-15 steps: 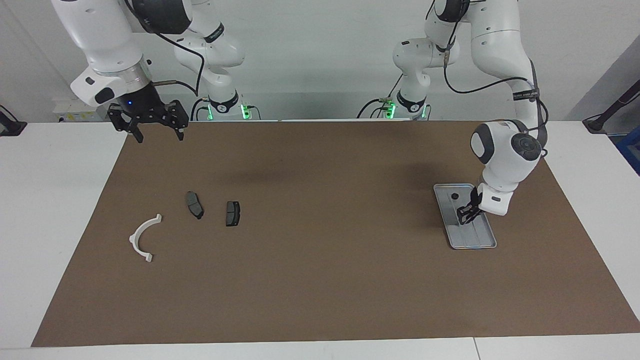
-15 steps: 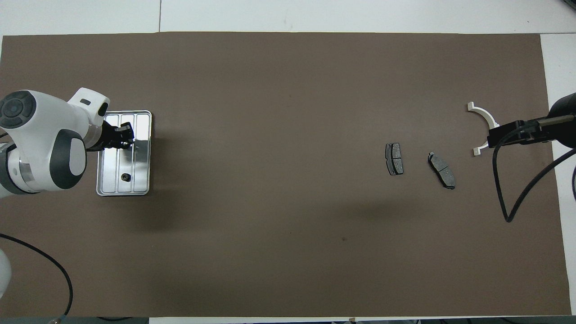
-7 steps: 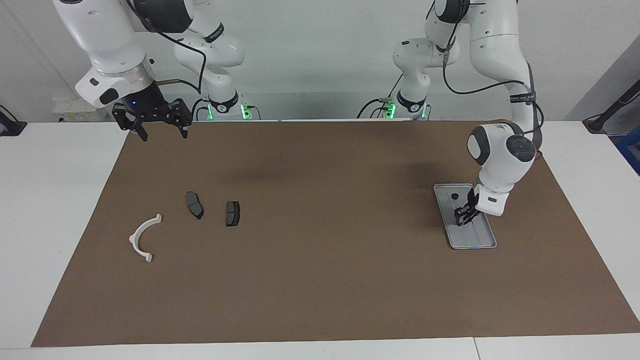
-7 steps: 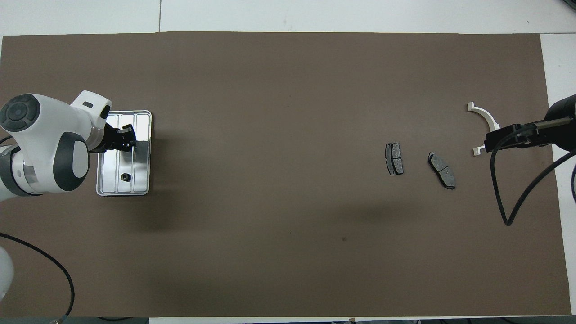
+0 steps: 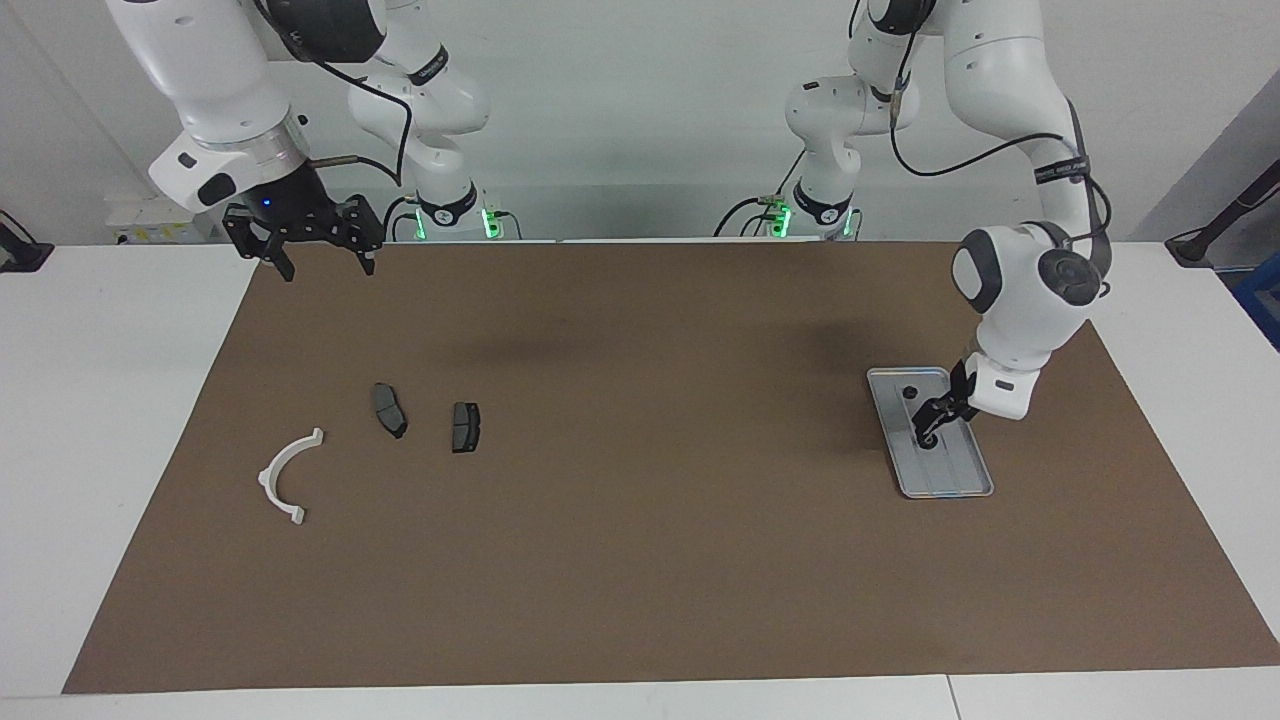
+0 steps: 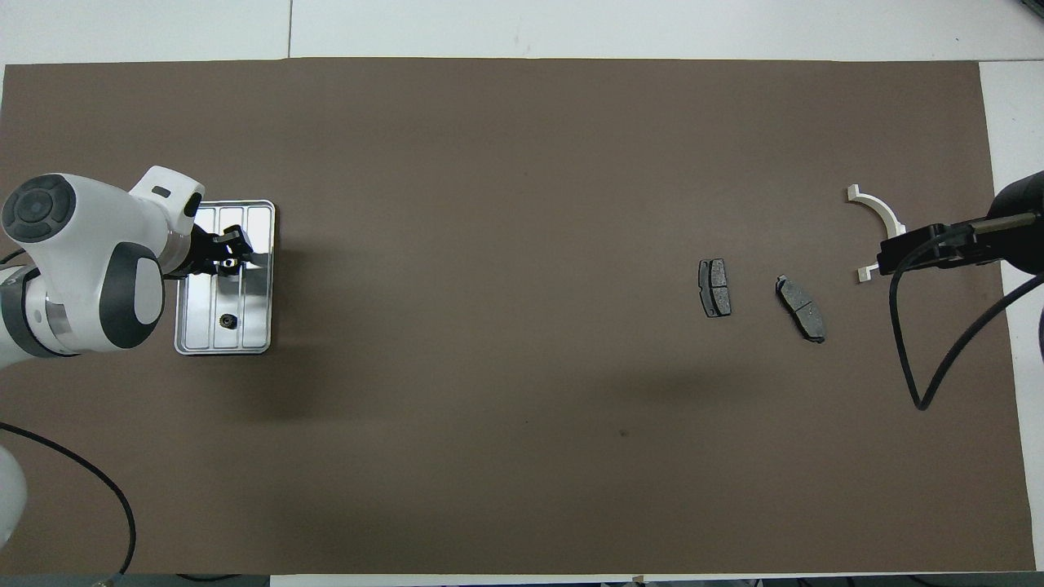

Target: Pick bearing gear from pile to tray

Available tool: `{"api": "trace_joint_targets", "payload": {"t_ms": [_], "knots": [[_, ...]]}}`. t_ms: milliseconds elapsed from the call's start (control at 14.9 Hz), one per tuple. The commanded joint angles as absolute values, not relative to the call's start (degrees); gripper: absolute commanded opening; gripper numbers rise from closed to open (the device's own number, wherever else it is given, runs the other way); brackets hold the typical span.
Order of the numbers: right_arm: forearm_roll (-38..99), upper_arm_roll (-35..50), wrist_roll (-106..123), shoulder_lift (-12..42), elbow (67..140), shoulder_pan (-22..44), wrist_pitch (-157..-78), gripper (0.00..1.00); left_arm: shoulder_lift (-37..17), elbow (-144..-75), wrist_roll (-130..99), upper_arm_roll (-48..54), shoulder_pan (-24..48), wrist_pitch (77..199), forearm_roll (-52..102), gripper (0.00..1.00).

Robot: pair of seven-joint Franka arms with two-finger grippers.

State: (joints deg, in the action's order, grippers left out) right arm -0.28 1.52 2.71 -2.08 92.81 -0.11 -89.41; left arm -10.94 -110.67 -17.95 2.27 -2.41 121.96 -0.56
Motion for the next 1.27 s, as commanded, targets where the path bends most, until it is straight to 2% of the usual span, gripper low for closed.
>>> {"api": "trace_joint_targets", "payload": {"t_ms": [0, 335, 603, 804, 1072, 1206], "knots": [[1.14, 1.49, 1.85, -2.72, 92.81, -0.09, -88.42, 1.00, -2.31, -111.62, -17.32, 1.85, -2.37, 112.88, 0.09, 1.00], [1.14, 1.49, 1.93, -2.81, 92.81, -0.09, -89.12, 1.00, 7.02, -110.65, -16.79, 1.93, -2.02, 100.39, 0.09, 1.00], [1.14, 1.49, 1.85, -2.81, 92.90, -0.09, -89.21, 1.00, 7.29, -109.86, -13.37, 1.24, -1.32, 99.22, 0.09, 1.00], [1.14, 1.49, 1.67, -2.72, 92.90, -0.09, -89.38, 1.00, 4.67, -107.33, -12.39, -0.96, 0.88, 100.20, 0.09, 1.00], [1.14, 1.49, 2.02, -2.81, 92.90, -0.09, -89.38, 1.00, -2.27, -96.10, -12.30, -1.05, 0.97, 95.03, 0.09, 1.00], [1.14, 1.49, 2.02, -2.81, 92.90, -0.09, -89.38, 1.00, -3.34, -94.13, -12.22, -1.14, 0.35, 93.78, 2.09, 1.00]]}}
